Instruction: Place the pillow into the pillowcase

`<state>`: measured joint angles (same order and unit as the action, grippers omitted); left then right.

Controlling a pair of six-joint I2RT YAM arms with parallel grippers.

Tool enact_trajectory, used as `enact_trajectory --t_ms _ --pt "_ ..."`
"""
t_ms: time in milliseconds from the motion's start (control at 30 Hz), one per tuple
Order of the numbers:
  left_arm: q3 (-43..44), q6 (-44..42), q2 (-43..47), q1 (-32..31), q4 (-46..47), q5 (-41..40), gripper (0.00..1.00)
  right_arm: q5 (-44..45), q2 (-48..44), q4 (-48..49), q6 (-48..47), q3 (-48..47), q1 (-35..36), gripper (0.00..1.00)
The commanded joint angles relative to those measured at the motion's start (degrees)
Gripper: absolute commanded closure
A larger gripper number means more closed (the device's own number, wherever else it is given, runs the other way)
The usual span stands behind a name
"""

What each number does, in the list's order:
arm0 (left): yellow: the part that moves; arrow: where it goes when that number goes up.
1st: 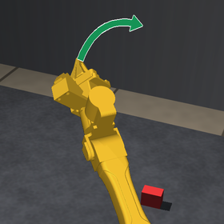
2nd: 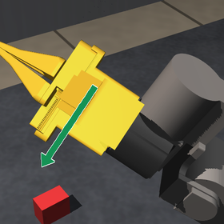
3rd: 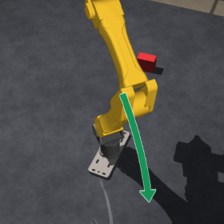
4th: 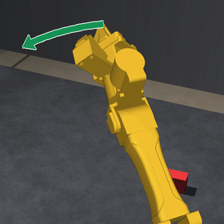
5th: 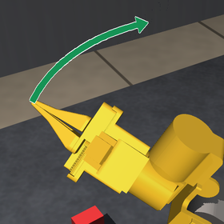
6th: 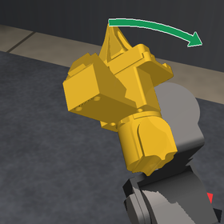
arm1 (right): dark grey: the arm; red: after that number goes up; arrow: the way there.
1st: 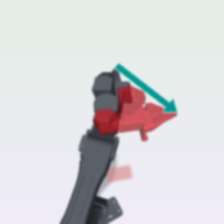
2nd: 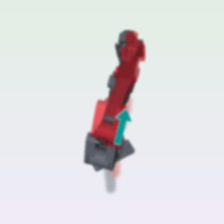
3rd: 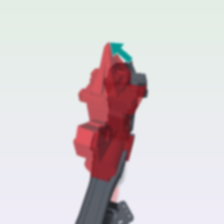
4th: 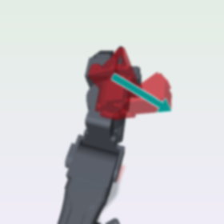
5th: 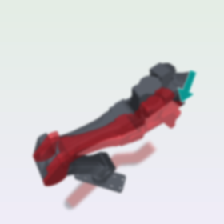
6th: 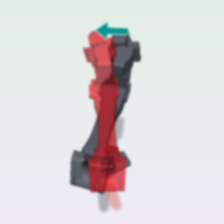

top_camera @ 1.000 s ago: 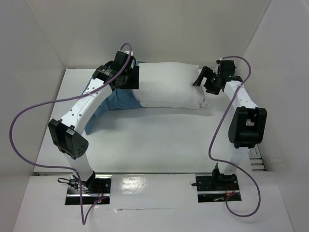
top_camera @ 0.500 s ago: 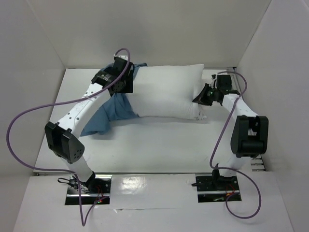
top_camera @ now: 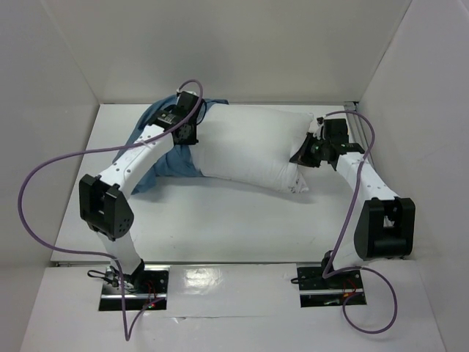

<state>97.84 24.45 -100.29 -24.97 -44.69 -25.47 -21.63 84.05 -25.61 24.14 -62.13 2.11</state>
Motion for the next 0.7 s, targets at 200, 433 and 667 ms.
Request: enact_trajectory --t_ms 200,433,667 --pt "4.5 0.9 -4.6 0.4 -0.6 -3.7 0.64 0.7 -0.8 -1.9 -0.8 -2.2 0.4 1.00" --pt "6.0 3.2 -6.0 1.4 -2.0 -6.1 0.41 1.2 -0.8 -3.0 -0.8 -2.7 0.4 1.00" --pt "7.0 4.4 -6.6 2.7 -2.5 -5.6 0.69 1.8 -1.3 -3.5 -1.3 -2.7 1.0 1.00"
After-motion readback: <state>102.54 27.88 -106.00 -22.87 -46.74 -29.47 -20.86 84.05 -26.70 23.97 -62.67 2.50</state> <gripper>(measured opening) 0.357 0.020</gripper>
